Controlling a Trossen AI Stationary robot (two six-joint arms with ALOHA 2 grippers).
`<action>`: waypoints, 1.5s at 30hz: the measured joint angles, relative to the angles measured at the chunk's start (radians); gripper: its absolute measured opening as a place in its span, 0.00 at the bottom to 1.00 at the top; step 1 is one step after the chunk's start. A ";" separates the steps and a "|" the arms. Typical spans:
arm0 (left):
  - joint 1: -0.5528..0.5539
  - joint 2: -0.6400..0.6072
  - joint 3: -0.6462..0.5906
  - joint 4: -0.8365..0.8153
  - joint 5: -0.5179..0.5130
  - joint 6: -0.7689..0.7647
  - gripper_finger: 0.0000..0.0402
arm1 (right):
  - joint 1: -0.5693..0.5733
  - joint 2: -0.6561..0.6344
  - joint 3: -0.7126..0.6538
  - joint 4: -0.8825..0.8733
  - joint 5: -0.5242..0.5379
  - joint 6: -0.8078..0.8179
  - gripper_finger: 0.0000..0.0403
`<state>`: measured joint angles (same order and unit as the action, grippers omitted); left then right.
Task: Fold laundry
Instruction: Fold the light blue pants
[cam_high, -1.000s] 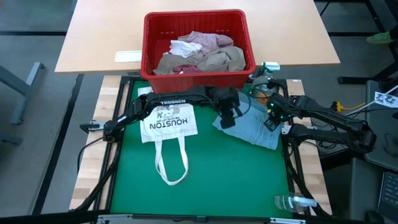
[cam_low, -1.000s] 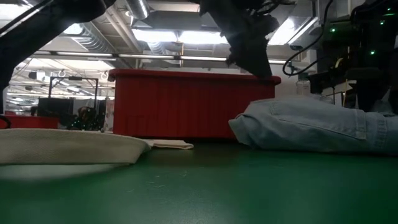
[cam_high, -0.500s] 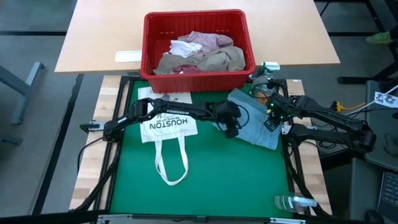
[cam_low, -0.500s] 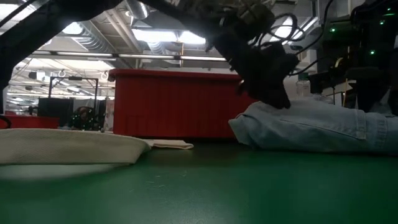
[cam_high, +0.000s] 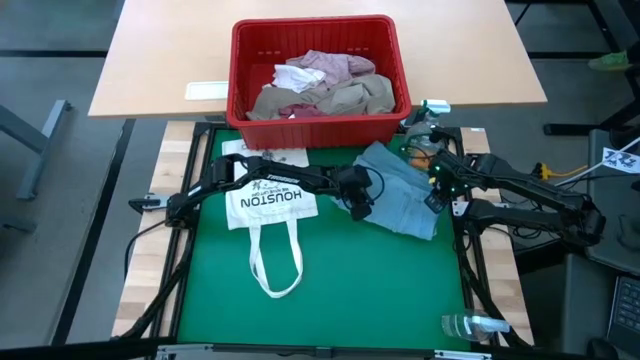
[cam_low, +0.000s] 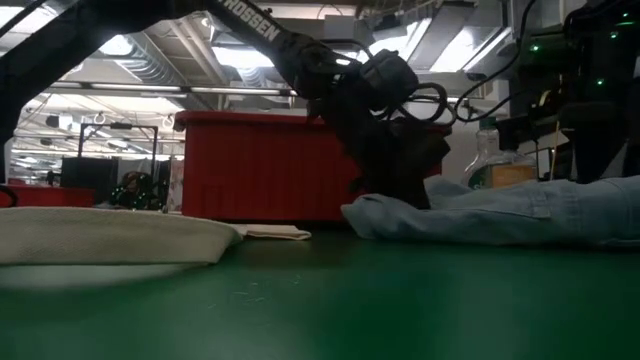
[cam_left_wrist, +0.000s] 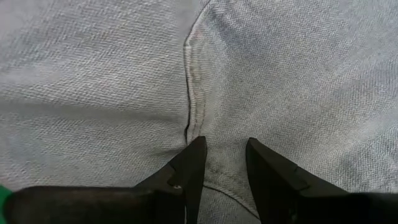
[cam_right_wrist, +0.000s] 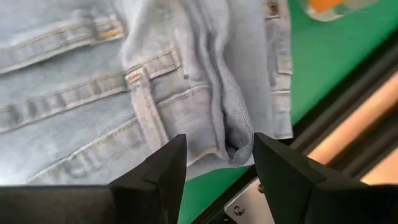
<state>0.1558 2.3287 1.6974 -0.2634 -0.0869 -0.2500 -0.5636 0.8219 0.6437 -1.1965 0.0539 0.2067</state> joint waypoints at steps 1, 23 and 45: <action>-0.004 0.000 0.000 -0.004 0.004 -0.006 0.28 | 0.000 0.000 0.000 -0.001 -0.012 -0.005 0.46; -0.202 0.015 0.248 -0.378 0.074 -0.189 0.28 | 0.000 -0.095 0.143 -0.059 -0.100 -0.059 0.46; -0.132 0.010 0.597 -0.678 0.026 -0.049 0.28 | 0.001 -0.160 0.146 -0.054 -0.335 -0.056 0.46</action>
<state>0.0240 2.3386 2.2944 -0.9416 -0.0612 -0.2994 -0.5625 0.6619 0.7895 -1.2507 -0.2810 0.1505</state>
